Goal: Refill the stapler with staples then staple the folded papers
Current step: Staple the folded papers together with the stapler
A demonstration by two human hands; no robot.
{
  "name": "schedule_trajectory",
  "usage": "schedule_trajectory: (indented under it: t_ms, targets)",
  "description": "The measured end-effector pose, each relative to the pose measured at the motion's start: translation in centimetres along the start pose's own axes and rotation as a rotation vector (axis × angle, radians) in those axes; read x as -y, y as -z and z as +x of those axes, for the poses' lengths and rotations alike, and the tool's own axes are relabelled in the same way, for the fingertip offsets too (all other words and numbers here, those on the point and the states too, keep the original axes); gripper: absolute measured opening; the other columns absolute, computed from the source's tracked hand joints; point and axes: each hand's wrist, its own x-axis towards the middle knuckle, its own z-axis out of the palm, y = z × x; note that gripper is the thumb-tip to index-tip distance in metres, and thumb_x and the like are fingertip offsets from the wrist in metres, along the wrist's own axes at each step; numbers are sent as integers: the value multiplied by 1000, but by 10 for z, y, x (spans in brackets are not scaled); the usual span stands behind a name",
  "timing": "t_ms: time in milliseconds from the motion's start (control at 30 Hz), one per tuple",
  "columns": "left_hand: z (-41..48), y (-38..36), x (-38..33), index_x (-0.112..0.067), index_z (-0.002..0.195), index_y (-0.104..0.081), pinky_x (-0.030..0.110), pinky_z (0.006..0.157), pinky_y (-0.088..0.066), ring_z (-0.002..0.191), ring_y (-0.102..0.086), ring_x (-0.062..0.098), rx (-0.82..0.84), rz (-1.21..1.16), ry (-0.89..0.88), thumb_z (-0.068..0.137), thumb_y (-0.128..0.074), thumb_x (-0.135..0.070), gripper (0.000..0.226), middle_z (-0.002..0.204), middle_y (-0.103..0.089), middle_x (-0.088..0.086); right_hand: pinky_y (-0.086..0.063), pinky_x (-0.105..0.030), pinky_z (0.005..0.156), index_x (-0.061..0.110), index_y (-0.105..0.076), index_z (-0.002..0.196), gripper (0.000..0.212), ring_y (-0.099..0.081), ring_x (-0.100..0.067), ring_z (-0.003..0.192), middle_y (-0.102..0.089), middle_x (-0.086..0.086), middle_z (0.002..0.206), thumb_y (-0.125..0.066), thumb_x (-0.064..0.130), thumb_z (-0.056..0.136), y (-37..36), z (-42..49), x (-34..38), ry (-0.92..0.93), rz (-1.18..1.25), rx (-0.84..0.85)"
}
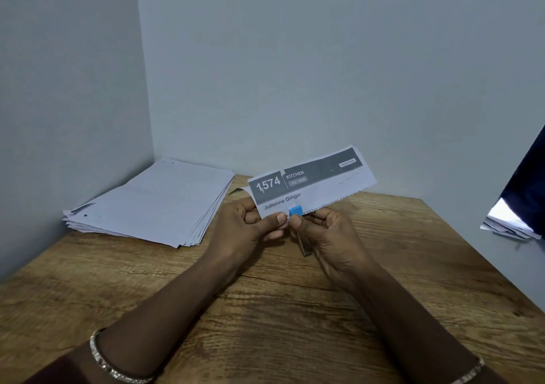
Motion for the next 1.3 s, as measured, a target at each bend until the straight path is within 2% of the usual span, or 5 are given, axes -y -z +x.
schedule_trajectory:
  t_ms: [500,767,1033,1167,1300]
  targets:
    - [5,4,5,-16,104,-78,24,69,-60,88,-77,30,-38,-61,15,72,-87,-15,33,103,-78,18,-62,-28,61,1,-70,109,40,-74,-24,84,-75,-19,97,-72,32,83,-5,-5,11,-145,-21,24]
    - [5,7,0,-4,114,-58,25,64,-61,81,-78,30,-213,-9,-24,77,-83,0,45,93,-79,17,-39,-32,49,19,-60,76,47,-50,-17,51,-59,-3,68,-72,65,75,-9,-12,15,-27,-494,-202]
    - [3,2,-5,-5,107,-48,24,56,-59,71,-78,31,-298,-116,70,72,-85,3,51,86,-78,21,-54,-29,64,34,-71,104,35,-67,-10,72,-76,8,87,-76,14,75,-13,-18,15,464,-1039,-246]
    - [2,3,-7,-9,98,-47,25,57,-60,74,-78,33,-257,-143,102,63,-90,-6,56,82,-78,21,-44,-9,77,27,-76,109,29,-67,-9,86,-75,9,96,-76,15,83,-12,-17,11,466,-1071,-204]
    - [2,1,-11,-14,85,-42,29,59,-62,75,-78,34,-192,-171,97,55,-95,-23,61,78,-76,24,-48,-29,66,18,-76,98,15,-62,-15,78,-66,0,84,-79,25,85,-13,-16,14,472,-1039,-267]
